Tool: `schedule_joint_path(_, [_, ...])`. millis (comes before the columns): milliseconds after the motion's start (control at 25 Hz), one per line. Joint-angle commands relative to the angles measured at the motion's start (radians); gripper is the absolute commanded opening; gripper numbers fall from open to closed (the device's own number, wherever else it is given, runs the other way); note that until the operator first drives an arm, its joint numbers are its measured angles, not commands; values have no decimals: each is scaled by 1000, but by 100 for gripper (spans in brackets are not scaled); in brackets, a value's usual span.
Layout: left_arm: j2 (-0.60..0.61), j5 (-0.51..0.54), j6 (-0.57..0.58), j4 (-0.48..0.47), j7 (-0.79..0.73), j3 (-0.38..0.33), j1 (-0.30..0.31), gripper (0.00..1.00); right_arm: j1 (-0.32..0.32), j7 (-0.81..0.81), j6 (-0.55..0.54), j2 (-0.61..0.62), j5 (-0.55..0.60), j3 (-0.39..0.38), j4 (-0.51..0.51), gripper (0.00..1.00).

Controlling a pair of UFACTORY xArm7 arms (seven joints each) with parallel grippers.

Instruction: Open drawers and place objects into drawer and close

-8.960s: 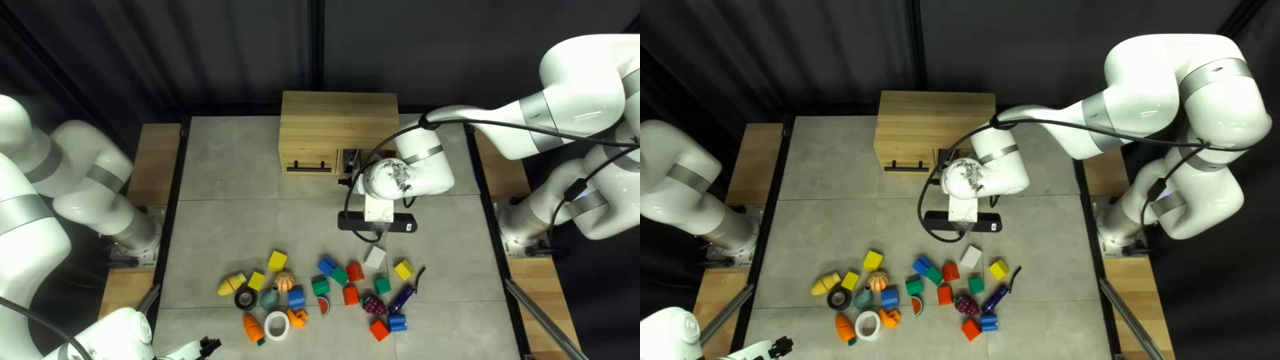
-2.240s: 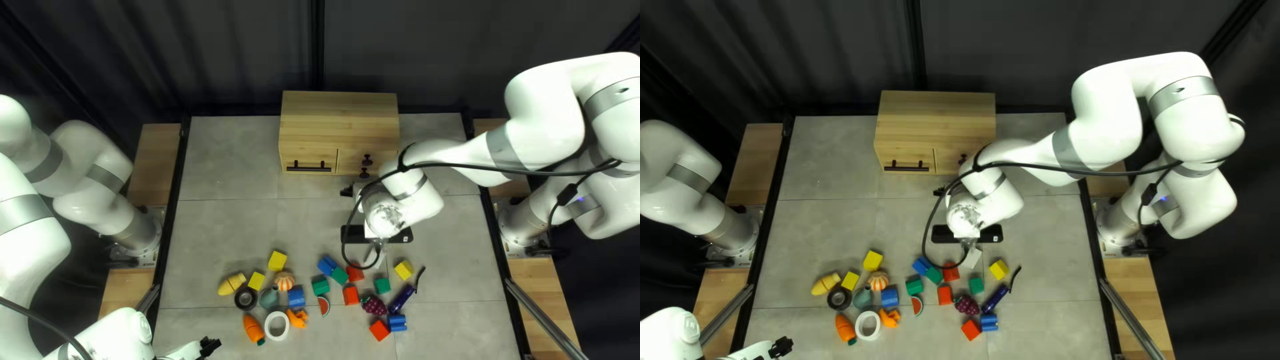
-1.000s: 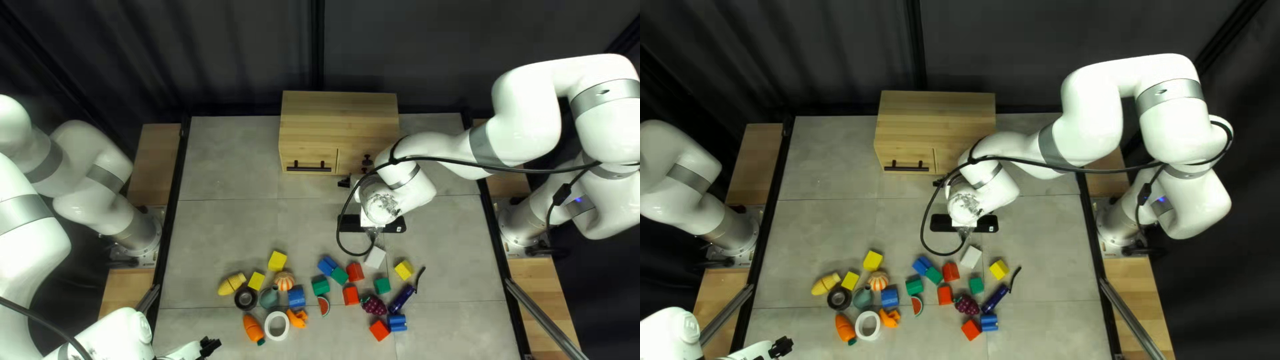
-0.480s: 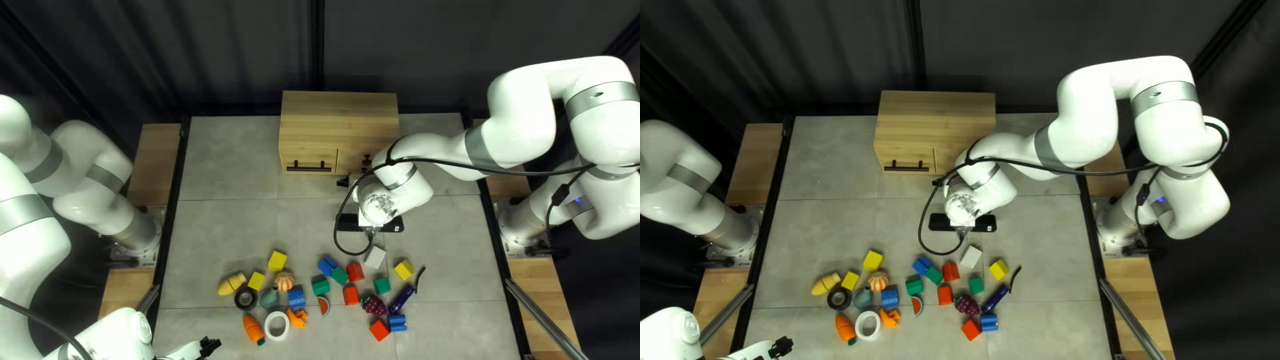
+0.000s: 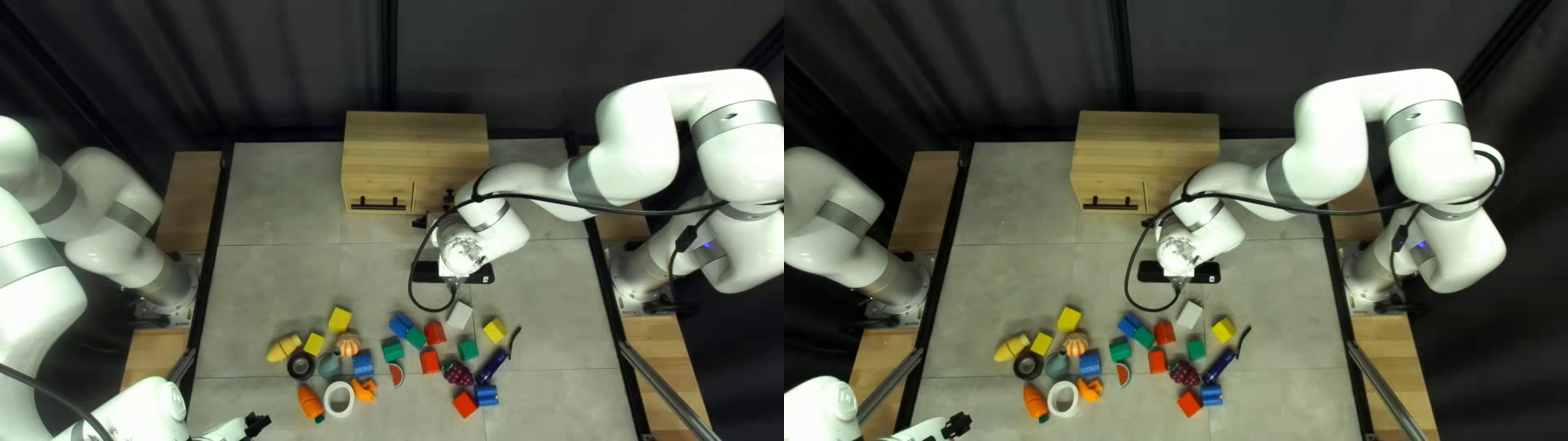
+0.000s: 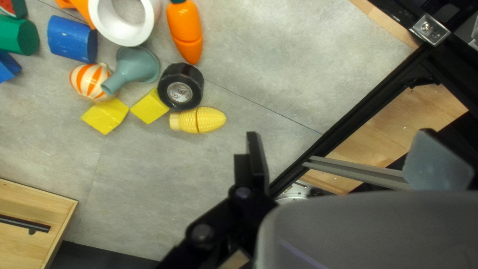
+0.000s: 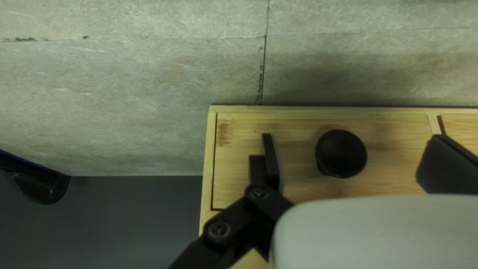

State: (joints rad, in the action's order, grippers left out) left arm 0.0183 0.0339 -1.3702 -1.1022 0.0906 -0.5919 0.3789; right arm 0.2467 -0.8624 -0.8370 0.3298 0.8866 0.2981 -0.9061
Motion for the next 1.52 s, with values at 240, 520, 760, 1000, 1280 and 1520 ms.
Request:
schedule_joint_path(240, [0,0,0,0,0,0,0,100,0,-5,0,2,0,-1,-6,12])
schedule_joint_path(520, [0,0,0,0,0,0,0,100,8,-4,-12,-5,0,-5,-7,12])
schedule_joint_path(760, [0,0,0,0,0,0,0,100,13,5,-11,2,-1,-9,-7,12])
schedule_joint_path(1000, [0,0,0,0,0,0,0,100,14,4,-12,2,-1,-10,-8,11])
schedule_joint_path(1280, [0,0,0,0,0,0,0,100,17,0,-19,0,-2,-12,-9,11])
schedule_joint_path(1520, [0,0,0,0,0,0,0,100,20,-4,-28,-7,-5,-15,-10,10])
